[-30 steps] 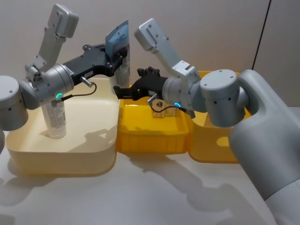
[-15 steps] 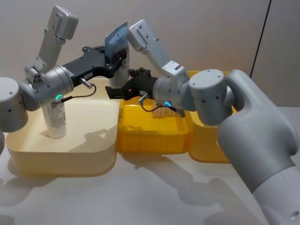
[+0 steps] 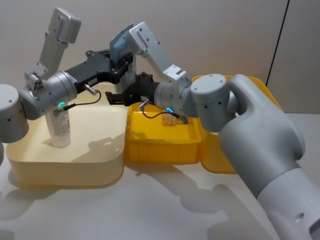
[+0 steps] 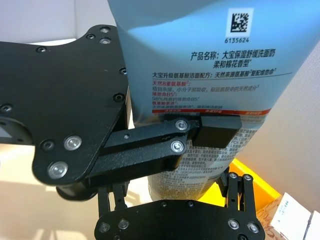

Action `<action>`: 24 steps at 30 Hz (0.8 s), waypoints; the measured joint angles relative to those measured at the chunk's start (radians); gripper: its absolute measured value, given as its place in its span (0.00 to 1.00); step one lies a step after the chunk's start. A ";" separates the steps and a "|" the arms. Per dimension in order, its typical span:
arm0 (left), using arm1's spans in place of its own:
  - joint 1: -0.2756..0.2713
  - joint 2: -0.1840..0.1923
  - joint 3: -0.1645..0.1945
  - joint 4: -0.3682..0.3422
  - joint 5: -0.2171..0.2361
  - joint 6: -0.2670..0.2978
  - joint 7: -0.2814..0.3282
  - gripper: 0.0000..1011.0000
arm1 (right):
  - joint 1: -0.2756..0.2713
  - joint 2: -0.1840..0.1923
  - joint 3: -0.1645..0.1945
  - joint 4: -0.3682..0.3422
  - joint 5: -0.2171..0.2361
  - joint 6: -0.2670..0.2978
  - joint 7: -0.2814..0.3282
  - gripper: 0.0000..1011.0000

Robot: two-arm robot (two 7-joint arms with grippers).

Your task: Bimanual collaborative sorting of washing and personal care products

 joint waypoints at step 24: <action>-0.007 -0.001 -0.011 0.025 0.003 -0.014 -0.002 0.24 | 0.037 -0.033 -0.002 0.091 0.014 -0.051 -0.003 0.81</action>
